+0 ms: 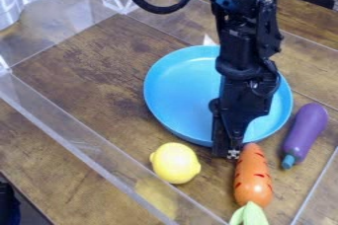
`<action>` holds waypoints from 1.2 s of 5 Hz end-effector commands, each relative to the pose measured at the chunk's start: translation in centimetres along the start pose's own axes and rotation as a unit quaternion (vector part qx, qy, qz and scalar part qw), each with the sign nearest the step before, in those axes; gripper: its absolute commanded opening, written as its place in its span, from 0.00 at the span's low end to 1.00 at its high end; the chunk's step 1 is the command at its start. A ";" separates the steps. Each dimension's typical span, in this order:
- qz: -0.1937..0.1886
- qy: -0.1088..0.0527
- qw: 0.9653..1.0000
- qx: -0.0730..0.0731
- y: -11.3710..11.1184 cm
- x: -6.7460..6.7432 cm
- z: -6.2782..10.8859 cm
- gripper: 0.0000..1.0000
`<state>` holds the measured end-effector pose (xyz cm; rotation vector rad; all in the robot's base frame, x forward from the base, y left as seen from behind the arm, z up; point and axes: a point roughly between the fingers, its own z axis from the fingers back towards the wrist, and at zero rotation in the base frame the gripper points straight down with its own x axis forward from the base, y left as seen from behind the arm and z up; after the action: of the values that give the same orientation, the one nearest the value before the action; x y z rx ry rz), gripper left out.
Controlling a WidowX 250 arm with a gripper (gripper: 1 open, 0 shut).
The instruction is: Move the carrot to the left side
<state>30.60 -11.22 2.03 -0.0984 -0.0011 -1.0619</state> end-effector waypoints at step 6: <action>-0.009 0.012 0.999 -0.028 -0.7 2.4 -1.2 1.00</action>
<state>31.75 -12.97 2.04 -0.1276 0.0209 -1.0582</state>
